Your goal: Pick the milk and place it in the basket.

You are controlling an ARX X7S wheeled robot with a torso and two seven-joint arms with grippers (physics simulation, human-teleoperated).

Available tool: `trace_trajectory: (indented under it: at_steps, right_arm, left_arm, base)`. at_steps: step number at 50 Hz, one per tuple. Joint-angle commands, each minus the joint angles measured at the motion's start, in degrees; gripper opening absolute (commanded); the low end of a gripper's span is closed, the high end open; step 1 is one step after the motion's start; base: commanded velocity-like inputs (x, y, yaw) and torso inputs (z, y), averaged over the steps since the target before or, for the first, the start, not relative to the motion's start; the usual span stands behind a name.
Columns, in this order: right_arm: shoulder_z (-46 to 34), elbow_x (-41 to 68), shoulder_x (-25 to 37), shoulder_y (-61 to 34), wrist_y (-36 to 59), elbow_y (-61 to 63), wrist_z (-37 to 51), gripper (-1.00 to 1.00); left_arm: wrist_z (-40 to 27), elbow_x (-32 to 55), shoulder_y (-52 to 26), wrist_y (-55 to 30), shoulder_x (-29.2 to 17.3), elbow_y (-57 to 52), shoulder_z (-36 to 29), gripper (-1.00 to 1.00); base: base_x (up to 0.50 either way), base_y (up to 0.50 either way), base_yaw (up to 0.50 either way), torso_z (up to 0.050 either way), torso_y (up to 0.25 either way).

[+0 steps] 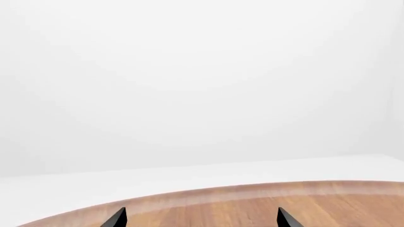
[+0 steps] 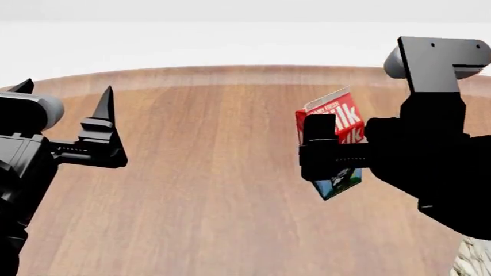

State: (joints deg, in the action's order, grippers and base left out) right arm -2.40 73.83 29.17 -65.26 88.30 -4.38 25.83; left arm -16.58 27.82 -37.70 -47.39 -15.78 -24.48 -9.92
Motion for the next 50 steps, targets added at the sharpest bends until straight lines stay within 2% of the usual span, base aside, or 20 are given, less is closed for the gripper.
trace_trajectory:
  at_steps: [1,14,26,35,44,50]
  right_arm:
    - [7.48,14.28,8.68,-5.39,-0.1,-1.61,18.48,-1.0]
    - [9.21,24.31,16.47,-5.66,-1.31,-2.17,31.67,-1.0]
    - [14.19,36.41,24.82,2.4,-5.4,1.52,43.31,-1.0]
    - [21.09,34.93,28.39,9.9,-6.87,4.13,43.06,-1.0]
    - [28.19,31.16,29.4,14.82,-9.08,5.92,42.09,-1.0]
    - [29.55,29.41,29.68,15.25,-10.28,6.27,41.66,-1.0]
  left_arm:
    - [-0.22,0.12,-0.15,0.11,-0.19,-0.03,-0.34,1.0]
    - [-0.19,0.21,-0.16,0.74,-0.54,0.69,-0.36,1.0]
    - [-0.33,0.36,-0.01,1.03,-0.8,0.8,-0.51,1.0]
    - [-0.44,0.35,0.19,1.28,-0.94,0.91,-0.84,1.0]
    - [-0.44,0.15,0.53,1.87,-1.05,1.26,-1.37,1.0]
    - [-0.53,0.17,0.37,1.88,-1.18,1.33,-1.52,1.0]
  base:
    - [0.0,0.0,0.0,0.0,0.0]
    - [0.0,0.0,0.0,0.0,0.002]
    - [0.0,0.0,0.0,0.0,0.001]
    - [0.0,0.0,0.0,0.002,0.001]
    - [0.0,0.0,0.0,0.0,0.001]
    - [0.0,0.0,0.0,0.0,0.002]
